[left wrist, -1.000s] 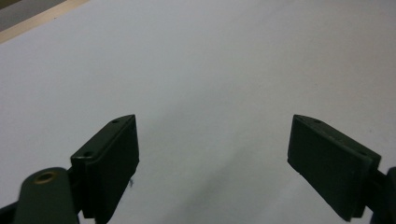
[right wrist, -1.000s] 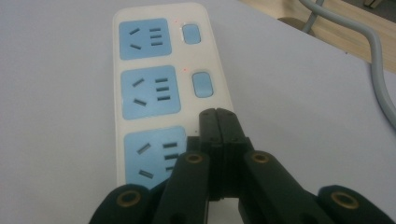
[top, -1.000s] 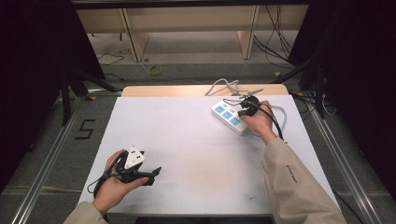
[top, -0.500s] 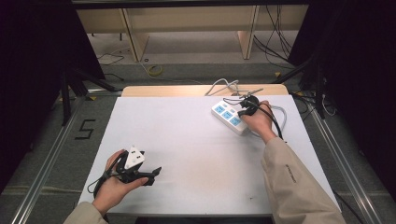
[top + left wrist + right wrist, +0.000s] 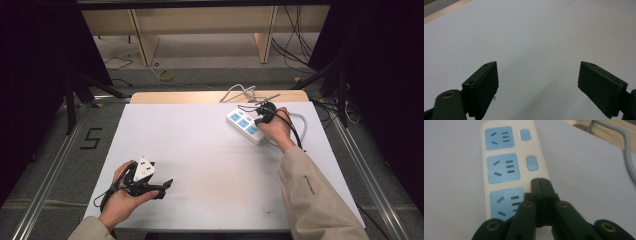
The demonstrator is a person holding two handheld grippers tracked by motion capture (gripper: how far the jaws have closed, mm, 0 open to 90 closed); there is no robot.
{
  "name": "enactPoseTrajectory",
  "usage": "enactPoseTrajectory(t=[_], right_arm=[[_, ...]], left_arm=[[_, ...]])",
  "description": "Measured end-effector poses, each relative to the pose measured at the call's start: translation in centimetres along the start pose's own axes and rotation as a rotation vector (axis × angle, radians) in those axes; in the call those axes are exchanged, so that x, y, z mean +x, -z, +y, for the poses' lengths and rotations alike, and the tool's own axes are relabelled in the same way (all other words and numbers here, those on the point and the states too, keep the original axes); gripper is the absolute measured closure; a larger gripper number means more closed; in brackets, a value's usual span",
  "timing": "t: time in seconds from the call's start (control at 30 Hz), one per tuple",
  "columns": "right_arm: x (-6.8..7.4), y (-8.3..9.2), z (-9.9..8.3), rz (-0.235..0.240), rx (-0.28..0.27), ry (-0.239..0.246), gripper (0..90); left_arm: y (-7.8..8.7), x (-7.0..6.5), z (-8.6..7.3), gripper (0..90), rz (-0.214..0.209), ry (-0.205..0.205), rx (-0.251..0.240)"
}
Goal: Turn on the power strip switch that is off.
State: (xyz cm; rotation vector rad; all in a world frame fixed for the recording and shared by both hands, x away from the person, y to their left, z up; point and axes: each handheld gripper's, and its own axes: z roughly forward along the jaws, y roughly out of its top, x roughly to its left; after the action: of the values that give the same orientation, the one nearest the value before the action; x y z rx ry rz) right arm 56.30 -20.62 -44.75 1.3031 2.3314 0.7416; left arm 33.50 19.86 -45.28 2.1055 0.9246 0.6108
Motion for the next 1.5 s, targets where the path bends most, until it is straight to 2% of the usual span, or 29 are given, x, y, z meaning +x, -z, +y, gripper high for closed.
enactPoseTrajectory(t=[0.67, 0.9, 1.37, 1.5], right_arm=[[0.15, -0.09, -0.05, -0.009, 0.007, -0.002, 90.0], [0.1, -0.05, -0.18, -0.006, -0.003, -0.029, 90.0], [0.05, 0.04, -0.4, 0.0, -0.027, -0.051, 90.0], [0.01, 0.04, -0.43, -0.014, -0.034, -0.045, 85.3]], left_arm=[[0.09, -0.01, 0.0, 16.6, -0.001, -0.007, 0.0], [0.07, 0.01, -0.04, 16.6, 0.0, -0.002, 0.0], [0.05, -0.03, -0.04, 16.7, -0.002, -0.003, 0.004], [0.05, -0.01, -0.05, 16.7, -0.002, -0.001, 0.003]])
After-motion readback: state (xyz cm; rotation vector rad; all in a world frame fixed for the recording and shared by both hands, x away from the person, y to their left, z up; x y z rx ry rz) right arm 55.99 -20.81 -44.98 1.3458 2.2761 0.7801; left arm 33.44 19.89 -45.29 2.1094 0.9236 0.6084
